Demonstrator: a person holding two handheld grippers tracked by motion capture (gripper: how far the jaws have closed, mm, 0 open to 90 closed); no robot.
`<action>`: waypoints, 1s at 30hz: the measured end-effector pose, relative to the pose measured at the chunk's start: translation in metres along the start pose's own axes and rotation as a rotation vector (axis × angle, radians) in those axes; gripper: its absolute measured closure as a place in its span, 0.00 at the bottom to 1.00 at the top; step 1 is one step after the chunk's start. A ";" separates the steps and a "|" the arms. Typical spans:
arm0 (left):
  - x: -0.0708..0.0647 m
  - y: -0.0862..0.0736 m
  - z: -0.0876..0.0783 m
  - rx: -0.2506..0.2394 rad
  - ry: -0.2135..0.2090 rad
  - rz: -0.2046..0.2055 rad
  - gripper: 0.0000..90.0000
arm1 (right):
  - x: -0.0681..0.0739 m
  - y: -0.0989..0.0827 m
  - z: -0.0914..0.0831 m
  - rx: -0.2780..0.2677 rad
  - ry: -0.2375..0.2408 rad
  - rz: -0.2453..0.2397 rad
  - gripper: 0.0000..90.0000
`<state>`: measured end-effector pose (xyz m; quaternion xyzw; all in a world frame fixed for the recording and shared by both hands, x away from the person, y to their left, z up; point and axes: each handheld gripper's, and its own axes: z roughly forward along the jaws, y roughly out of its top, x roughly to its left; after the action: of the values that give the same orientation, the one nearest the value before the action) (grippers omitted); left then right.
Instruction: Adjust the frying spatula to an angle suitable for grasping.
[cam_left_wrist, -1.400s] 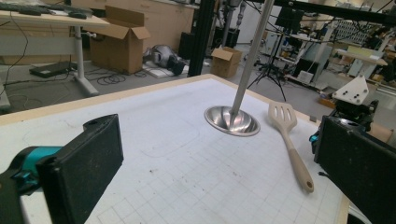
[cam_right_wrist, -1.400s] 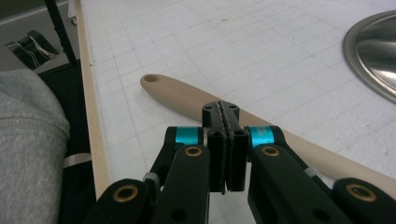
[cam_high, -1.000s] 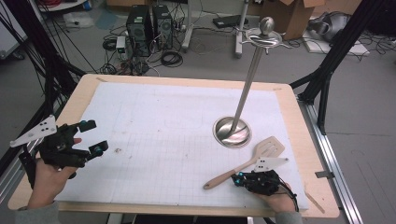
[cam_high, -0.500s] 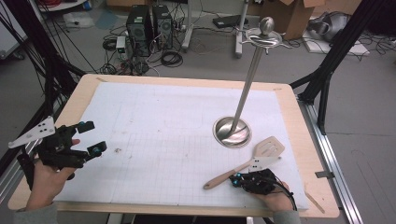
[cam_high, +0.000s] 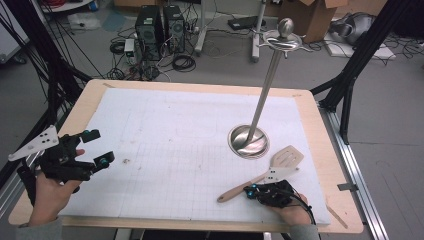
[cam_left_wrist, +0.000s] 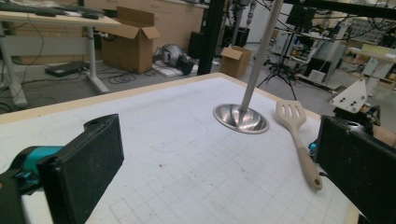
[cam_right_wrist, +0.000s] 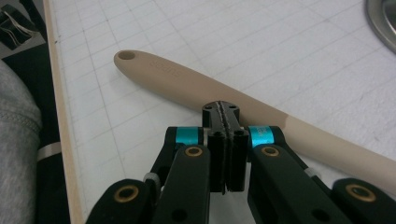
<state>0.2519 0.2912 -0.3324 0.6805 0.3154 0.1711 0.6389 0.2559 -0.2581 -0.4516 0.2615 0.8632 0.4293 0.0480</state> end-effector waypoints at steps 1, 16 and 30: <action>0.000 0.000 -0.001 -0.003 0.004 -0.001 0.04 | 0.000 0.001 0.001 -0.009 -0.004 0.000 1.00; 0.000 -0.002 -0.007 0.019 -0.006 -0.021 0.04 | -0.001 0.008 0.009 -0.014 -0.016 -0.006 1.00; -0.003 -0.002 -0.012 0.010 -0.003 -0.008 0.04 | -0.003 0.019 0.022 -0.018 -0.053 -0.001 1.00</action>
<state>0.2417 0.2984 -0.3323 0.6824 0.3181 0.1661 0.6368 0.2732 -0.2343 -0.4509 0.2720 0.8578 0.4300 0.0735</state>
